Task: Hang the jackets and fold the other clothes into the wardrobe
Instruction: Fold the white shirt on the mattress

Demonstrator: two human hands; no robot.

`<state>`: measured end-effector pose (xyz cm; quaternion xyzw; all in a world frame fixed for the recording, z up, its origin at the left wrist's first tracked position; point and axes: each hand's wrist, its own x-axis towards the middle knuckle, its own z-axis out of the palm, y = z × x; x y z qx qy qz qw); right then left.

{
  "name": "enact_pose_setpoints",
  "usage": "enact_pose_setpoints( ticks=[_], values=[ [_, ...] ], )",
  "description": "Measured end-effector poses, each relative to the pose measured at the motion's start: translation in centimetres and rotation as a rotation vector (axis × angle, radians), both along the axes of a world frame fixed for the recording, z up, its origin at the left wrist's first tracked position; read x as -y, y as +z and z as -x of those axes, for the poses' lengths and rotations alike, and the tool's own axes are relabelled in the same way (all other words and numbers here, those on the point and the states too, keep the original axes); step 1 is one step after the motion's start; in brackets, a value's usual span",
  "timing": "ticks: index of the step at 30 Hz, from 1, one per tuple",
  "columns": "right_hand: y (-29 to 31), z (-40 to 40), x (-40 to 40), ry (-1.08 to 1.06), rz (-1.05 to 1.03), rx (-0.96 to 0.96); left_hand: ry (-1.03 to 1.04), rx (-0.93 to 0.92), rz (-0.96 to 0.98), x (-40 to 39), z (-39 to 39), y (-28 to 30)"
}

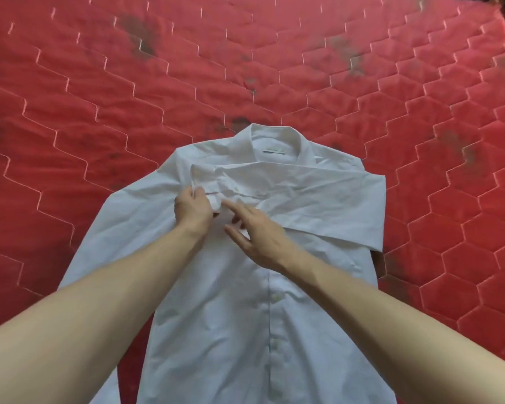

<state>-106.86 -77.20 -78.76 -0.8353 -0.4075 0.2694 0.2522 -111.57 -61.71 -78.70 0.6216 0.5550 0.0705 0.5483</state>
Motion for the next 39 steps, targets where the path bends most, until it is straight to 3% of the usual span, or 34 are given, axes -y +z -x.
enact_pose_setpoints(
  ticks=[3,7,9,12,15,19,26,29,31,36,39],
  values=[
    [-1.2,-1.2,3.9,-0.141,0.048,0.236,0.061,-0.051,-0.083,-0.8,1.0,-1.0],
    [-1.8,-3.7,9.3,-0.489,0.207,0.449,0.105,-0.147,-0.125,-1.8,2.7,-2.3],
    [-1.9,-4.9,11.5,-0.6,0.32,0.447,0.107,-0.189,-0.133,-2.1,3.4,-2.7],
    [-2.4,-6.4,14.1,-0.67,0.494,0.278,0.035,-0.243,-0.17,-2.1,3.8,-2.8],
    [-2.8,-7.8,15.6,-0.576,0.583,0.196,0.019,-0.333,-0.187,-2.3,4.2,-2.8],
    [-2.9,-7.9,16.1,-0.456,0.674,0.273,-0.108,-0.413,-0.232,-1.9,4.5,-2.5],
    [-3.3,-3.1,9.4,-0.02,0.528,0.331,-0.371,-0.465,-0.366,-2.4,6.5,-2.0],
    [-3.9,-0.4,3.7,0.127,0.425,0.278,-0.277,-0.525,-0.547,-4.5,7.5,-2.4],
    [-4.3,0.7,-0.2,0.201,0.411,0.251,-0.197,-0.585,-0.57,-6.3,8.6,-2.7],
    [-4.3,1.7,-7.4,0.148,0.459,0.233,-0.283,-0.684,-0.522,-11.7,13.3,-3.1],
    [-4.0,1.8,-8.7,0.084,0.46,0.282,-0.434,-0.517,-0.439,-14.6,15.1,-2.9]
  ],
)
